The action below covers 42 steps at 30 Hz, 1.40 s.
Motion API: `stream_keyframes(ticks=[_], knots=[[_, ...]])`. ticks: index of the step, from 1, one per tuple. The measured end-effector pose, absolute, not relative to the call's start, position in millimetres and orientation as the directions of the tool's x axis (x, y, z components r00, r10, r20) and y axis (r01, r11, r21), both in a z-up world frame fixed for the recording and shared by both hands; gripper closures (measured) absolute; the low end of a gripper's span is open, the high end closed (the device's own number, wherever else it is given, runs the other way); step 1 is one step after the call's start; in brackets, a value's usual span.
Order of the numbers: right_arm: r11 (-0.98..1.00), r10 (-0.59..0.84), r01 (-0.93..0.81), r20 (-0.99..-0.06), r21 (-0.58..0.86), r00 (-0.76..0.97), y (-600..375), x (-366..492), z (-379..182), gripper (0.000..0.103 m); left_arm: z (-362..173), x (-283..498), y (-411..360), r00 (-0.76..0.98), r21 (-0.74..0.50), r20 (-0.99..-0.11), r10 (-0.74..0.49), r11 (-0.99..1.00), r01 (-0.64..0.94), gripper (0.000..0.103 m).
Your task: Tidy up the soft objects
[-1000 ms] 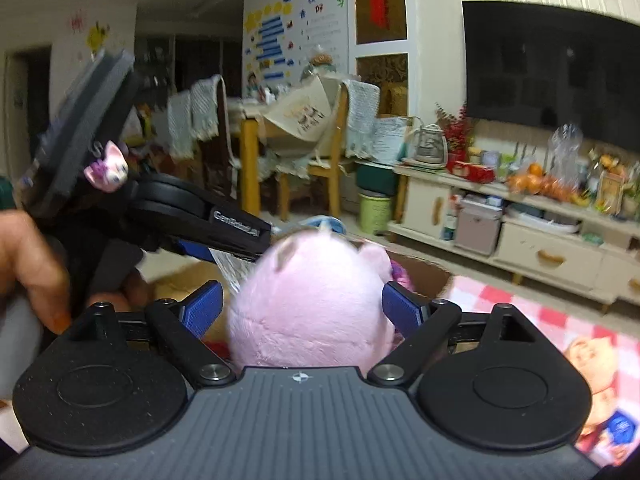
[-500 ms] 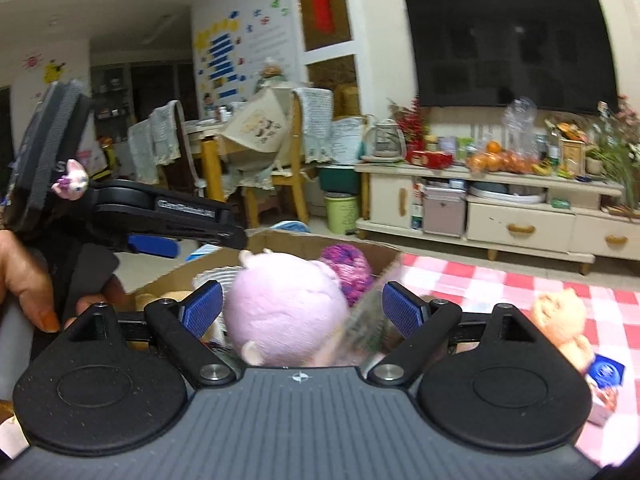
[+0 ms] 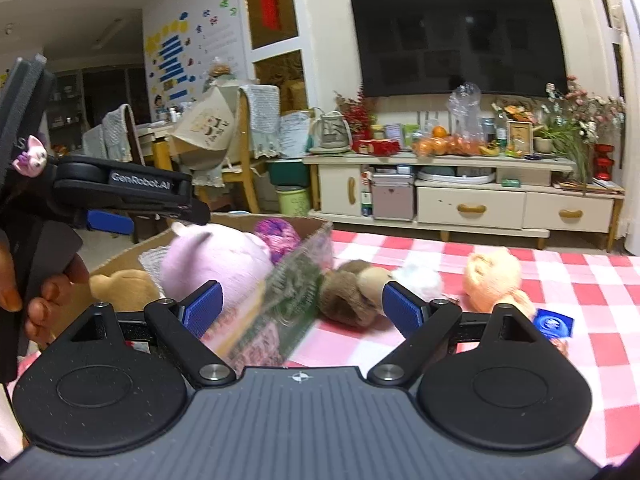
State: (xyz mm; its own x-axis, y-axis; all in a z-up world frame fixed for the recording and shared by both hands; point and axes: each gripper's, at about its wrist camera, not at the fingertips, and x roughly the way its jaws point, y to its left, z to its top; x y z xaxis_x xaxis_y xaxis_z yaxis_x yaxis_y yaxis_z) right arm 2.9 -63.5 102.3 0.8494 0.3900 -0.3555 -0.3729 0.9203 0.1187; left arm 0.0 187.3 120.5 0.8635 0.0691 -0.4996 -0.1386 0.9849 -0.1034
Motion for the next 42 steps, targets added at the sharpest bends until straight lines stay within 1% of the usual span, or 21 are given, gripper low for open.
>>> stream_keyframes(ticks=[14, 28, 33, 37, 42], knots=[[0.957, 0.286, -0.249, -0.354, 0.148, 0.890, -80, 5, 97, 0.000, 119, 1, 143, 0.875, -0.040, -0.484, 0.022, 0.998, -0.048, 0.001], [0.972, 0.210, -0.157, -0.357, 0.173, 0.910, -89, 10, 86, 0.000, 116, 0, 99, 0.881, 0.033, -0.474, -0.010, 0.999, 0.029, 0.001], [0.980, 0.149, -0.086, -0.376, 0.180, 0.915, -104, 20, 79, 0.000, 115, -1, 87, 0.884, 0.042, -0.468, -0.024, 0.998, 0.049, 0.001], [0.988, 0.061, 0.007, -0.423, 0.156, 0.904, -120, 37, 67, 0.000, 112, -1, 77, 0.882, 0.049, -0.470, -0.037, 0.996, 0.068, 0.001], [0.984, 0.045, 0.040, -0.453, 0.176, 0.890, -131, 58, 57, 0.000, 108, -1, 63, 0.877, 0.064, -0.477, -0.055, 0.993, 0.097, 0.001]])
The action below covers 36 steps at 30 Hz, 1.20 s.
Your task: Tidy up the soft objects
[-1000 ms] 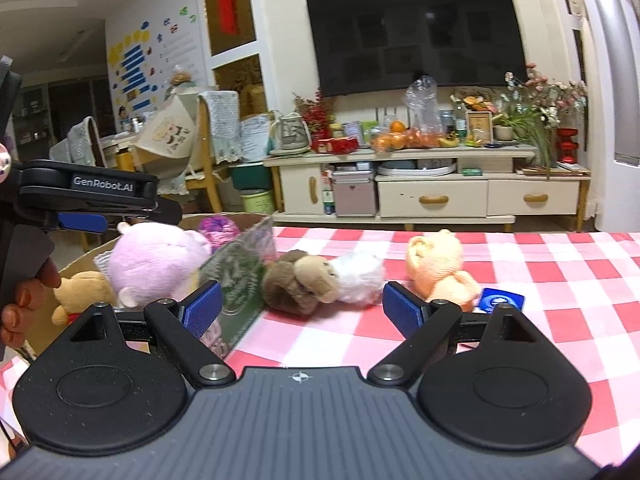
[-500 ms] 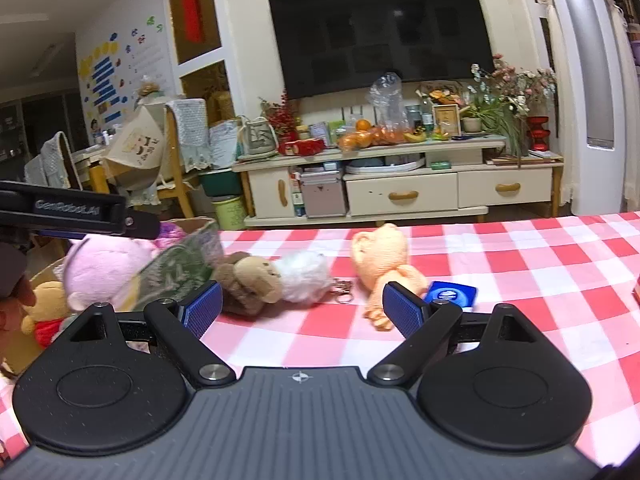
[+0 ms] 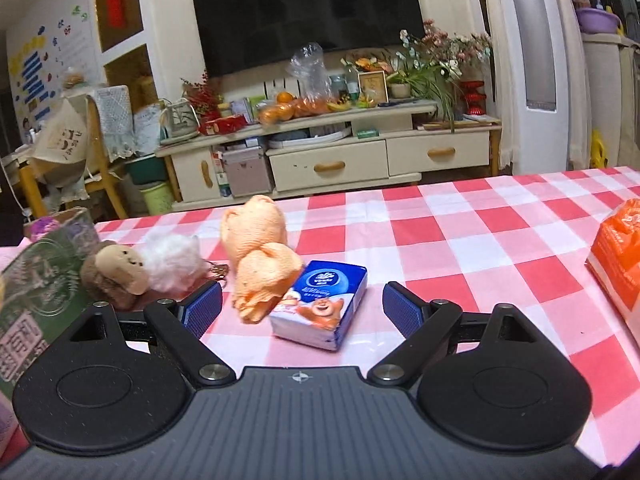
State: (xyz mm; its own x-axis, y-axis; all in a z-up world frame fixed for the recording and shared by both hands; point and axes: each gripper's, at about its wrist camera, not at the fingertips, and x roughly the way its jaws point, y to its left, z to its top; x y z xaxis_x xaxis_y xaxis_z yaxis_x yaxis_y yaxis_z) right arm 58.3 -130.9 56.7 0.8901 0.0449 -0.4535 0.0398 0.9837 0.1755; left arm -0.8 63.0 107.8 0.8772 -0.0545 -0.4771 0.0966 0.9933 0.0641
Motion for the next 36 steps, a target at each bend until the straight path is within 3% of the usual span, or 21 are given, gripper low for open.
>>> stream_keyframes(ticks=[10, 18, 23, 34, 36], knots=[[0.982, 0.056, 0.045, -0.515, 0.182, 0.856, -128, 91, 41, 0.002, 97, 2, 41, 0.865, 0.077, -0.496, -0.072, 0.989, 0.127, 0.001], [0.986, 0.063, 0.033, -0.545, 0.164, 0.836, -145, 90, 32, 0.043, 92, 4, 26, 0.860, 0.064, -0.503, -0.087, 0.988, 0.138, 0.001], [0.989, 0.074, 0.009, -0.543, 0.149, 0.836, -154, 84, 35, 0.059, 85, 6, 15, 0.851, 0.052, -0.518, -0.090, 0.989, 0.137, 0.001], [0.986, 0.037, 0.060, -0.559, 0.154, 0.828, -208, 67, 36, 0.059, 69, 8, -6, 0.831, 0.026, -0.549, -0.094, 0.991, 0.129, 0.001], [0.981, 0.049, 0.067, -0.562, 0.184, 0.826, -219, 66, 35, 0.052, 67, 10, -9, 0.828, 0.023, -0.554, -0.091, 0.992, 0.124, 0.001]])
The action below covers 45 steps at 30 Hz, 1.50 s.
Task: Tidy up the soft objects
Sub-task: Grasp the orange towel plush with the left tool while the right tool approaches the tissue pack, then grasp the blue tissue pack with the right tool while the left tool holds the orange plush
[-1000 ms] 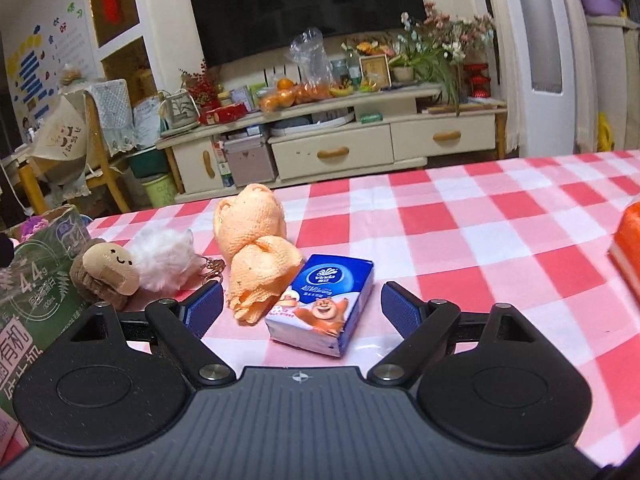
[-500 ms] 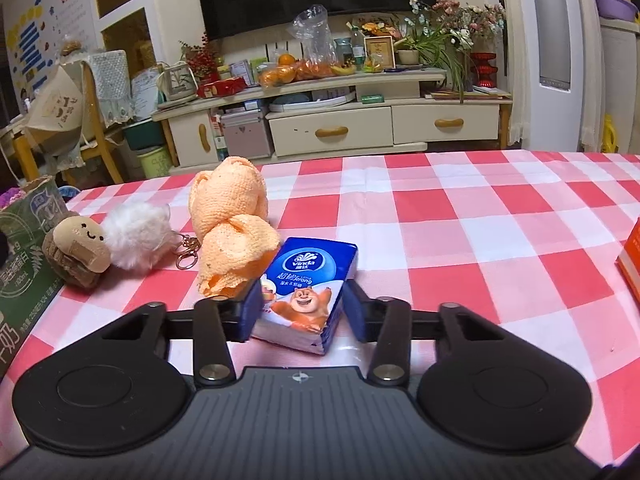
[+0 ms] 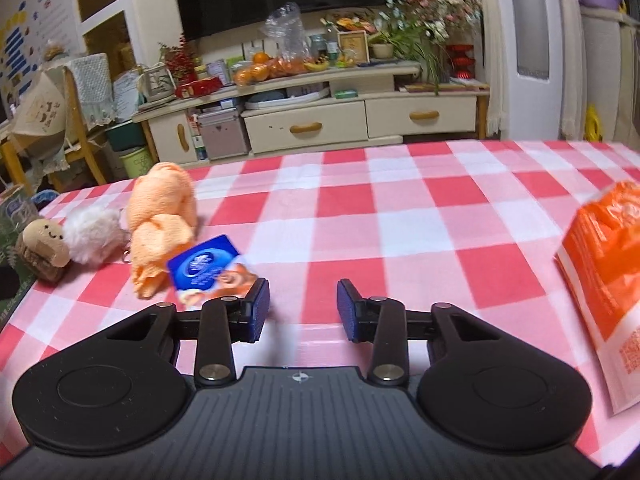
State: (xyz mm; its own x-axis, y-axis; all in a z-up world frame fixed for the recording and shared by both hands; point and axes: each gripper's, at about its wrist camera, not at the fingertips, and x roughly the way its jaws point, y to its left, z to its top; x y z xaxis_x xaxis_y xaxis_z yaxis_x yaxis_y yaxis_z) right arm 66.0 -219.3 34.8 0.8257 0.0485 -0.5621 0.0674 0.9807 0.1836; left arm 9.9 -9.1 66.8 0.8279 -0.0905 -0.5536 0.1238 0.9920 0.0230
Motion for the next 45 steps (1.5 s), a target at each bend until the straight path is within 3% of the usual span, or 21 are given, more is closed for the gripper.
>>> stream_keyframes(ticks=[2, 4, 6, 10, 18, 29, 31, 34, 36, 38, 41, 45], knots=[[0.971, 0.084, 0.055, -0.552, 0.231, 0.830, -228, 65, 35, 0.047, 65, 10, -13, 0.831, 0.027, -0.550, -0.084, 0.993, 0.118, 0.001], [0.965, 0.119, 0.029, -0.534, 0.260, 0.837, -230, 64, 38, 0.029, 65, 10, -16, 0.834, 0.027, -0.546, -0.081, 0.993, 0.114, 0.001], [0.961, 0.145, 0.001, -0.504, 0.277, 0.851, -229, 61, 41, 0.000, 66, 13, -17, 0.833, 0.016, -0.547, -0.082, 0.994, 0.108, 0.001], [0.944, 0.235, -0.078, -0.489, 0.320, 0.840, -219, 66, 42, 0.002, 69, 24, -16, 0.826, -0.062, -0.554, -0.102, 0.995, 0.081, 0.001], [0.956, 0.241, -0.102, -0.536, 0.276, 0.809, -197, 81, 33, 0.000, 65, 59, -42, 0.832, -0.109, -0.541, -0.123, 0.991, 0.076, 0.001], [0.962, 0.222, -0.088, -0.552, 0.259, 0.804, -191, 85, 27, 0.000, 28, 127, -68, 0.788, -0.081, -0.611, -0.075, 0.996, 0.032, 0.002], [0.961, 0.225, -0.091, -0.546, 0.260, 0.807, -190, 85, 28, 0.000, 24, 138, -69, 0.783, -0.073, -0.619, -0.061, 0.997, 0.020, 0.005], [0.960, 0.224, -0.088, -0.540, 0.266, 0.811, -190, 86, 28, 0.000, 19, 148, -68, 0.768, -0.070, -0.638, -0.054, 0.998, 0.012, 0.023], [0.961, 0.223, -0.089, -0.549, 0.261, 0.805, -189, 88, 28, 0.006, 17, 151, -69, 0.764, -0.072, -0.642, -0.061, 0.997, 0.019, 0.038], [0.965, 0.215, -0.085, -0.559, 0.250, 0.801, -188, 90, 27, 0.013, 16, 151, -70, 0.760, -0.063, -0.648, -0.061, 0.998, 0.027, 0.045], [0.965, 0.219, -0.093, -0.556, 0.246, 0.802, -186, 90, 27, 0.029, 17, 148, -72, 0.755, -0.064, -0.652, -0.064, 0.998, 0.030, 0.051], [0.967, 0.212, -0.091, -0.553, 0.238, 0.806, -185, 90, 28, 0.029, 21, 139, -74, 0.747, -0.063, -0.661, -0.073, 0.997, 0.042, 0.053]])
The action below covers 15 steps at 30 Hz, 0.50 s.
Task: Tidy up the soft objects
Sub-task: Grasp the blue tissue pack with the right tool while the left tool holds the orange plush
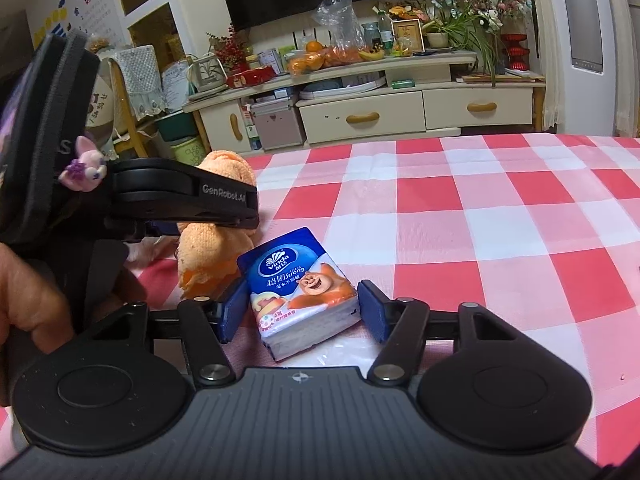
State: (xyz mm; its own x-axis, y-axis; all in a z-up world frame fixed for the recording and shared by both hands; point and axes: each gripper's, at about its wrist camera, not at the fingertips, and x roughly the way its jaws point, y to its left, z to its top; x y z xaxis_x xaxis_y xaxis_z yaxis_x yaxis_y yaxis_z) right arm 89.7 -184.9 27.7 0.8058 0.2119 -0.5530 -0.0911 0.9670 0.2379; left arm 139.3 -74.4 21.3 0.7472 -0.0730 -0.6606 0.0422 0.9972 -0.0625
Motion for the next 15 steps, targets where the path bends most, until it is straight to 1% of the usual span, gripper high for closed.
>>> stream_keyframes(ticks=[15], knots=[[0.972, 0.179, -0.061, -0.542, 0.229, 0.821, -185, 80, 27, 0.029, 28, 82, -32, 0.741, -0.049, -0.669, -0.058, 0.998, 0.034, 0.053]])
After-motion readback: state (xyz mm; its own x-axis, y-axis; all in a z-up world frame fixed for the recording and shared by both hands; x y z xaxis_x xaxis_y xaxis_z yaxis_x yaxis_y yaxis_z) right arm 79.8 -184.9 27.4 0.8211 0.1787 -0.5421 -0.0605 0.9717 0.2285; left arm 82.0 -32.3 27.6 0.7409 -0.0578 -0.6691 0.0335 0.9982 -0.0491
